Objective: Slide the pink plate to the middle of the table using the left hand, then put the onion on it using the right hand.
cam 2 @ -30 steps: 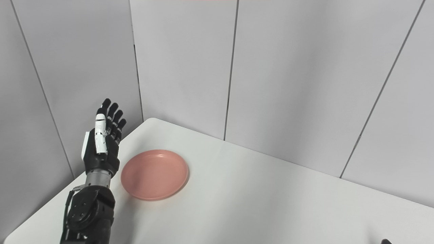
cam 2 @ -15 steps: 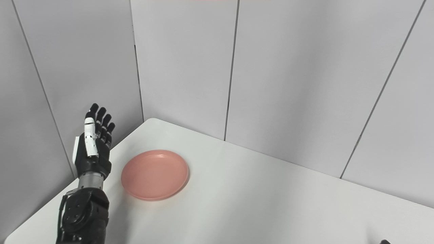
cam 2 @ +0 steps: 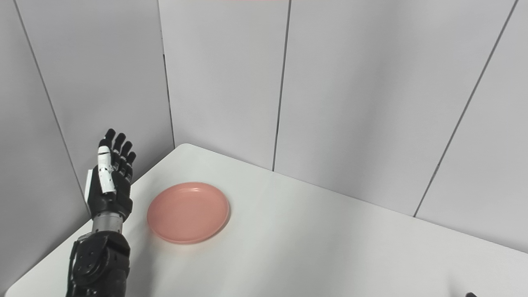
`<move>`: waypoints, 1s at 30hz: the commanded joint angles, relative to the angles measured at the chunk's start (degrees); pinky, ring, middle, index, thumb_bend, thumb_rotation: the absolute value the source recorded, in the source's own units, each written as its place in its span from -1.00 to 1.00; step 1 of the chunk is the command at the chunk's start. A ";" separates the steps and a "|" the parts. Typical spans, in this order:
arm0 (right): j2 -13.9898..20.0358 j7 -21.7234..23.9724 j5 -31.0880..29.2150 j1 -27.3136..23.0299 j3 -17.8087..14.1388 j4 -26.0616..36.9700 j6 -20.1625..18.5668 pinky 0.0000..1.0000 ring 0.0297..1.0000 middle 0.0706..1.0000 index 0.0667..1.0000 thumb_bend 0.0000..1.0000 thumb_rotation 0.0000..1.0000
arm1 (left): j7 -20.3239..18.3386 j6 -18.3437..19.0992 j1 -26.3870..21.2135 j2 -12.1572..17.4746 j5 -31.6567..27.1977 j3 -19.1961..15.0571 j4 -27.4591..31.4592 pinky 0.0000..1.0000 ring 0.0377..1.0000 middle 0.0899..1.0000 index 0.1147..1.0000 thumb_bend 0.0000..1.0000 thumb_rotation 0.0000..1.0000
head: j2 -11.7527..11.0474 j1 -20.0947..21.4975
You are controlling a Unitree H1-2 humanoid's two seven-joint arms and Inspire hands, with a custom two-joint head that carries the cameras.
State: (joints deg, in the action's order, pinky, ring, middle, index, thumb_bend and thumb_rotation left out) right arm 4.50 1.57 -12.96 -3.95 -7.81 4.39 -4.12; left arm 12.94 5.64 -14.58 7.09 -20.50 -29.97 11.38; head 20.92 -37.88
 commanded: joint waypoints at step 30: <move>0.73 0.14 -0.73 -0.52 -0.59 -0.41 -1.65 0.08 0.50 0.56 0.40 0.92 0.58 | -0.20 -2.13 1.42 -0.11 -0.78 0.72 -2.10 1.00 0.98 0.97 0.92 -0.20 1.00 | 0.55 -0.32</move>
State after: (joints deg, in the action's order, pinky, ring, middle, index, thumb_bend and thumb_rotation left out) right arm 4.86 1.54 -13.14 -4.24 -8.02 4.22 -4.13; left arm 12.97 5.43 -12.48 6.17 -21.20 -29.52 8.28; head 21.45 -38.14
